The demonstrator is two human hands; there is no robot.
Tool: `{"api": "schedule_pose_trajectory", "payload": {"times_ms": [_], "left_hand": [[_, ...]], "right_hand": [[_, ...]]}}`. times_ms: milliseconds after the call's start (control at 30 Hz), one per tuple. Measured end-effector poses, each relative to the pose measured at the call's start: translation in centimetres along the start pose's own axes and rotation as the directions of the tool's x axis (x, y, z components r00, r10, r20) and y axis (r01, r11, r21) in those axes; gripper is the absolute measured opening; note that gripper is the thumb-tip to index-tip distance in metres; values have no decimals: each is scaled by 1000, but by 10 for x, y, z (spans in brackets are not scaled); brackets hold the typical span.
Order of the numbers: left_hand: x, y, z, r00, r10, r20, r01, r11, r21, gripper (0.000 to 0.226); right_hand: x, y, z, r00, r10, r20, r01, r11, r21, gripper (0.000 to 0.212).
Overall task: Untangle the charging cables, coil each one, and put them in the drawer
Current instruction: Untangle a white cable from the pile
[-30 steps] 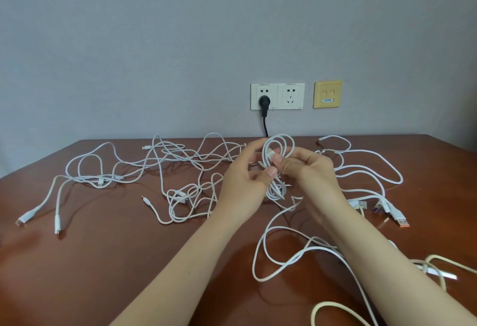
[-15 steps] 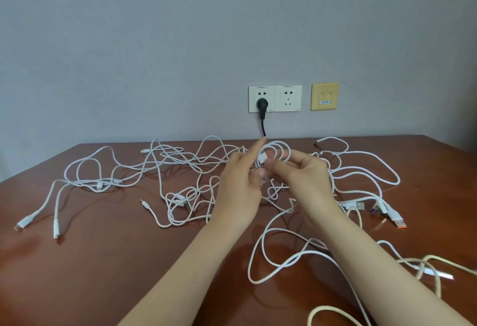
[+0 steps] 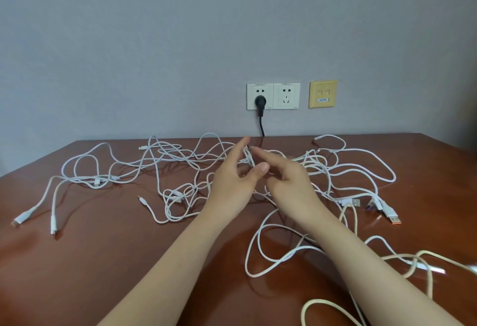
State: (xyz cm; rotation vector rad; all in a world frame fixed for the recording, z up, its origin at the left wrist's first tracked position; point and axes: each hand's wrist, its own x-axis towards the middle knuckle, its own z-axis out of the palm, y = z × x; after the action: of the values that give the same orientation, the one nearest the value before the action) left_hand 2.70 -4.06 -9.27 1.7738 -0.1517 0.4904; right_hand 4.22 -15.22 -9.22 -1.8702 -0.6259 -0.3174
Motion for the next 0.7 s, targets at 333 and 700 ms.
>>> {"api": "schedule_pose_trajectory", "payload": {"times_ms": [333, 700], "left_hand": [[8, 1, -8, 969, -246, -33, 172, 762, -624, 23], [8, -8, -15, 981, -58, -185, 44, 996, -80, 22]], "right_hand": [[11, 12, -14, 972, 67, -225, -84, 994, -66, 39], [12, 12, -5, 962, 218, -166, -172, 952, 253, 9]]}}
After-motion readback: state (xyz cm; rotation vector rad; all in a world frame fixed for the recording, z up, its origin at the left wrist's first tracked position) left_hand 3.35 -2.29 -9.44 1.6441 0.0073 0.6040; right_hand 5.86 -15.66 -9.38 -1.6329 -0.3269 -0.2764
